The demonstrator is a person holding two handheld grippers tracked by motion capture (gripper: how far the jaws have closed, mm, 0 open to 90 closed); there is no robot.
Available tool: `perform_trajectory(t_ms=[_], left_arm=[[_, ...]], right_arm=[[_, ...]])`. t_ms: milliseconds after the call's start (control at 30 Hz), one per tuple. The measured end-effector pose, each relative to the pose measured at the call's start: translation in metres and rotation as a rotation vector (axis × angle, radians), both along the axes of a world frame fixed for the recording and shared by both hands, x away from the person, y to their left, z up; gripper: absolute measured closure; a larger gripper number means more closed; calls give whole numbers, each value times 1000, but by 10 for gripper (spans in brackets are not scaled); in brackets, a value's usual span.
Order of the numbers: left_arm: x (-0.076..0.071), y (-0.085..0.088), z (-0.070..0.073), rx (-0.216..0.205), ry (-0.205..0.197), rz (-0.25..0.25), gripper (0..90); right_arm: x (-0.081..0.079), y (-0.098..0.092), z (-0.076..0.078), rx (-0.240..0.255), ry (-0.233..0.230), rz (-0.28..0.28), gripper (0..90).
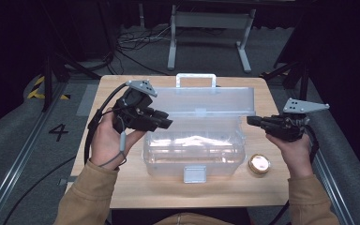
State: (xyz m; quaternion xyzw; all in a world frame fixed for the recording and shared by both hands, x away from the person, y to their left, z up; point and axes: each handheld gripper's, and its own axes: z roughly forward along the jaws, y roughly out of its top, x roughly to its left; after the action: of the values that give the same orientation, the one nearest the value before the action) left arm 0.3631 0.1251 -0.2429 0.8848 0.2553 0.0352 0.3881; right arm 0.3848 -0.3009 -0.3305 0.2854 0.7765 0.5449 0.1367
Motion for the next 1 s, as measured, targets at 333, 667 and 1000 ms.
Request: perform_trajectory(t_ms=[333, 667, 1000], left_arm=[[-4, 9, -28, -17, -35, 66, 721], [-2, 21, -52, -38, -123, 203, 862], [14, 41, -67, -141, -96, 274, 859]], right_arm=[[4, 1, 2, 25, -18, -22, 899], [0, 1, 1, 19, -26, -30, 899], [-3, 1, -1, 18, -31, -35, 898]])
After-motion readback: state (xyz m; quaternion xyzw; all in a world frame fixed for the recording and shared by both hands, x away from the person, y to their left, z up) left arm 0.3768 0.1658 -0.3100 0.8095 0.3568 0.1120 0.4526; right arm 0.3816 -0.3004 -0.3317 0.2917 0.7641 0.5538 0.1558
